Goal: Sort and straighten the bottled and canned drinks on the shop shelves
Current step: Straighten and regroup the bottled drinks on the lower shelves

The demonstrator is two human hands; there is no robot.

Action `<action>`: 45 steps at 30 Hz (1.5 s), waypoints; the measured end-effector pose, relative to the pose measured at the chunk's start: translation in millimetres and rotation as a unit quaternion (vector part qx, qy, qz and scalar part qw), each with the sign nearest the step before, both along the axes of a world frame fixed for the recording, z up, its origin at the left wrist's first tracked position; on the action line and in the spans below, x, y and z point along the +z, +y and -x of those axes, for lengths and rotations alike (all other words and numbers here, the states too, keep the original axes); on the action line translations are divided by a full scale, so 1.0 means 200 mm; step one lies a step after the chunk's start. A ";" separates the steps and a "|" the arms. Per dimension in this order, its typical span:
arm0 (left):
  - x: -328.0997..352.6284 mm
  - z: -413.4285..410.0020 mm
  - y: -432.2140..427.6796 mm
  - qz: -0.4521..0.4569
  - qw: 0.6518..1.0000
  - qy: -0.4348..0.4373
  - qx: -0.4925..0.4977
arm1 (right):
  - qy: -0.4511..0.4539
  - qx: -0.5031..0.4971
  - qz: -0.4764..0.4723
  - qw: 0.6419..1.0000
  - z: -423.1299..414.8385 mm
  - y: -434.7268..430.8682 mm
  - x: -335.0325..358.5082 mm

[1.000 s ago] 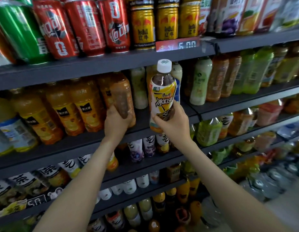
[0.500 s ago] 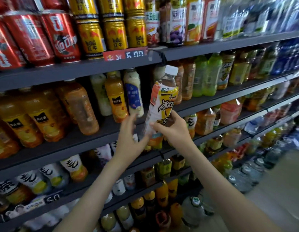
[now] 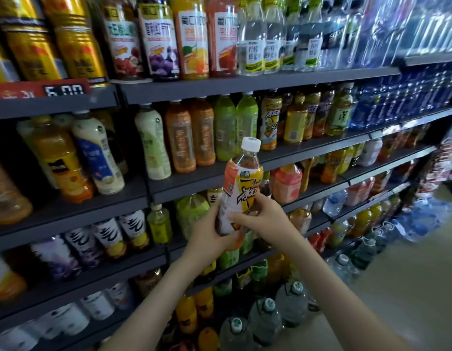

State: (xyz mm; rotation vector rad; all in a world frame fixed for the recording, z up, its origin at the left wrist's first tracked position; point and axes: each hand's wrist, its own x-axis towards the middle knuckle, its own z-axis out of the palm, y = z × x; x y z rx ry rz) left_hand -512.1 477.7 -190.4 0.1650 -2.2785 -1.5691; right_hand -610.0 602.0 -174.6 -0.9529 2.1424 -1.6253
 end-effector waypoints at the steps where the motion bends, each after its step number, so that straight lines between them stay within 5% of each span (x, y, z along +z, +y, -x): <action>1: 0.01 0.06 0.03 0.008 1.000 -0.012 -0.007 | 0.000 -0.009 0.006 1.000 0.06 0.04 0.00; 5: 0.08 0.34 0.08 0.086 0.994 -0.060 -0.015 | -0.004 -0.064 0.047 0.997 0.30 0.14 -0.03; 11: 0.07 0.83 0.13 0.148 0.988 0.003 0.048 | 0.001 -0.175 0.124 0.977 0.79 0.28 -0.03; 19: 0.13 1.56 0.31 0.141 0.985 0.039 0.095 | 0.039 -0.263 0.122 0.956 1.44 0.50 0.07; 31: 0.11 2.31 0.77 0.198 0.967 0.076 0.143 | 0.057 -0.288 0.157 0.943 2.25 0.85 0.08; 45: 0.21 3.30 1.18 0.188 0.912 0.028 0.363 | 0.047 -0.196 0.123 0.972 3.02 1.25 0.05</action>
